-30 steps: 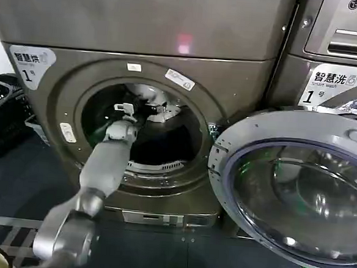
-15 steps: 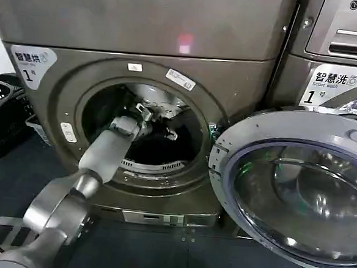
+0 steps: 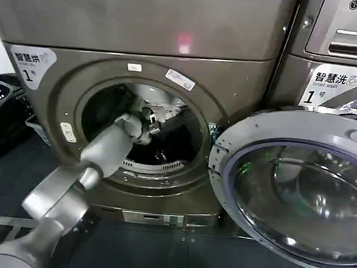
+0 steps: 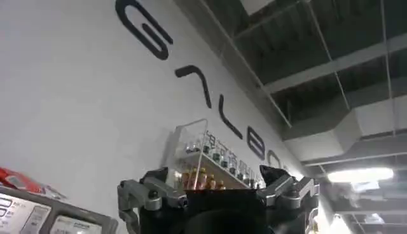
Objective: Grasp the clothes from the dryer.
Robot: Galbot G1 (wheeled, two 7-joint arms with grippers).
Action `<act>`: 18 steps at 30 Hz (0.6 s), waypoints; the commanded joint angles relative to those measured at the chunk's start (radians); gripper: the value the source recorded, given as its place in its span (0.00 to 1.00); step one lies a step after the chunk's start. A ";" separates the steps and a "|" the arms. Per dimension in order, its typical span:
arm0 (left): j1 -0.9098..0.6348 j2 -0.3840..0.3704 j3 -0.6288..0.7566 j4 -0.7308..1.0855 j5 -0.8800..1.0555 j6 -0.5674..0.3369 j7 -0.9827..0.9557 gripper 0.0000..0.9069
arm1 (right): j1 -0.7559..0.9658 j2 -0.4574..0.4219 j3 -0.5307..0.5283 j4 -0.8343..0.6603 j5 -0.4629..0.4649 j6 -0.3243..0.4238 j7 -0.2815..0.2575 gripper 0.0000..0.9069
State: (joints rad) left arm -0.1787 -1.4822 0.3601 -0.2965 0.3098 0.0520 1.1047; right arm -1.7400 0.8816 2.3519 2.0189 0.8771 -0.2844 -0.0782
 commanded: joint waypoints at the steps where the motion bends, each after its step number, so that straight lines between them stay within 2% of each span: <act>1: -0.020 -0.034 0.079 0.033 0.021 0.008 0.010 1.00 | 0.008 0.001 -0.026 0.005 -0.005 0.000 0.000 1.00; 6: -0.023 -0.043 0.090 0.040 0.018 -0.006 -0.003 1.00 | 0.016 0.000 -0.038 0.007 -0.007 0.000 0.000 1.00; 7: -0.023 -0.045 0.090 0.042 0.018 -0.007 -0.003 0.84 | 0.017 0.002 -0.040 0.008 -0.008 0.000 -0.001 1.00; 9: -0.021 -0.049 0.095 0.048 0.021 -0.012 -0.003 0.70 | 0.018 0.004 -0.042 0.009 -0.008 0.001 -0.001 1.00; 10: -0.018 -0.051 0.100 0.050 0.021 -0.012 -0.003 0.66 | 0.018 0.004 -0.041 0.008 -0.008 0.001 -0.001 1.00; 12: -0.013 -0.054 0.102 0.055 0.025 -0.013 0.000 0.44 | 0.018 0.005 -0.040 0.007 -0.008 0.002 -0.002 1.00; 14: -0.010 -0.056 0.103 0.055 0.028 -0.015 0.003 0.34 | 0.017 0.007 -0.041 0.007 -0.009 0.002 -0.003 1.00; 16: -0.007 -0.057 0.104 0.056 0.031 -0.015 0.007 0.18 | 0.018 0.008 -0.041 0.007 -0.009 0.003 -0.003 1.00; 18: -0.006 -0.057 0.106 0.058 0.034 -0.016 0.012 0.15 | 0.018 0.009 -0.042 0.007 -0.010 0.003 -0.004 1.00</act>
State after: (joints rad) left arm -0.1865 -1.5360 0.4551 -0.2450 0.3363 0.0380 1.1087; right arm -1.7226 0.8905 2.3128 2.0258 0.8678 -0.2818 -0.0819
